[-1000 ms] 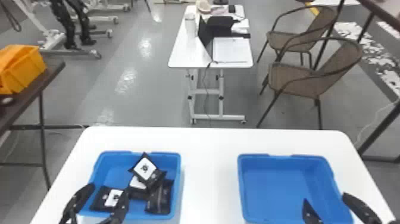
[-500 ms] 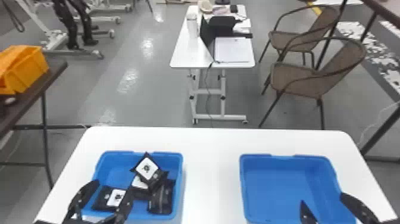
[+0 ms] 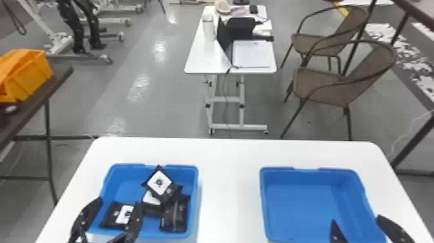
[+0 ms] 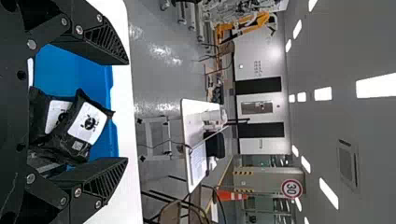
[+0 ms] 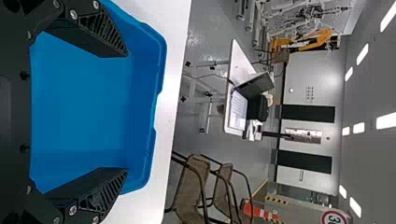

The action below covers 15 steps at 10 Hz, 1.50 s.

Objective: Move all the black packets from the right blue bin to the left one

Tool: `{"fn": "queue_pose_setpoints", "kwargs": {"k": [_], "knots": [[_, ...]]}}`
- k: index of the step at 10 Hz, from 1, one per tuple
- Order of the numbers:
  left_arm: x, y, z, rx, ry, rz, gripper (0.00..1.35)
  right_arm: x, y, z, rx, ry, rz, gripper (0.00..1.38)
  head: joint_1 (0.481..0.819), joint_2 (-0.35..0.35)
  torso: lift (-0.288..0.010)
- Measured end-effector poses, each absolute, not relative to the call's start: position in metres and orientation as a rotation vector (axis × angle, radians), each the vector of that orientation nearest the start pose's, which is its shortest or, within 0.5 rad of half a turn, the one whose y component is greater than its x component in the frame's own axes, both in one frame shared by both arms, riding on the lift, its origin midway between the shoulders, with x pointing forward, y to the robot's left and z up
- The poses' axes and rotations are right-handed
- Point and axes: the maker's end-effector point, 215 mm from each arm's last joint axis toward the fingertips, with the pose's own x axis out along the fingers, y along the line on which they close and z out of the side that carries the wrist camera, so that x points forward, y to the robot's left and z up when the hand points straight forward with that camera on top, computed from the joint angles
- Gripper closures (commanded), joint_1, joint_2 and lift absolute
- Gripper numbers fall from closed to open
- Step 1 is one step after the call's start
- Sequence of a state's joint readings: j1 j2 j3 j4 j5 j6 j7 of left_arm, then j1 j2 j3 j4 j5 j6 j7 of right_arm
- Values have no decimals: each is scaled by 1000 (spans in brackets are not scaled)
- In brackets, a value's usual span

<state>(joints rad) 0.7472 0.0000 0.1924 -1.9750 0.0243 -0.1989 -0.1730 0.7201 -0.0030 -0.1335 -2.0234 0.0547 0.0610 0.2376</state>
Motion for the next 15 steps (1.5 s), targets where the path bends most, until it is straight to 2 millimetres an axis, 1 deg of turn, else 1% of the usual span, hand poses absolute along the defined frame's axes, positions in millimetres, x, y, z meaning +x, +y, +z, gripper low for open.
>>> {"fn": "queue_pose_setpoints", "kwargs": {"k": [1, 4, 6, 10, 15], "knots": [[345, 295, -413, 67, 150, 6, 321, 347, -256, -458, -86, 341, 111, 157, 695, 65, 0], [346, 288, -415, 20, 151, 37, 321, 349, -252, -452, -84, 319, 113, 157, 695, 60, 0], [346, 285, -416, 5, 152, 42, 321, 349, -248, -458, -56, 336, 120, 157, 695, 61, 0], [347, 281, -418, -17, 157, 39, 321, 347, -248, -463, -37, 348, 117, 157, 695, 56, 0], [348, 279, -418, -22, 156, 36, 321, 348, -246, -465, -28, 351, 119, 157, 695, 55, 0]]}}
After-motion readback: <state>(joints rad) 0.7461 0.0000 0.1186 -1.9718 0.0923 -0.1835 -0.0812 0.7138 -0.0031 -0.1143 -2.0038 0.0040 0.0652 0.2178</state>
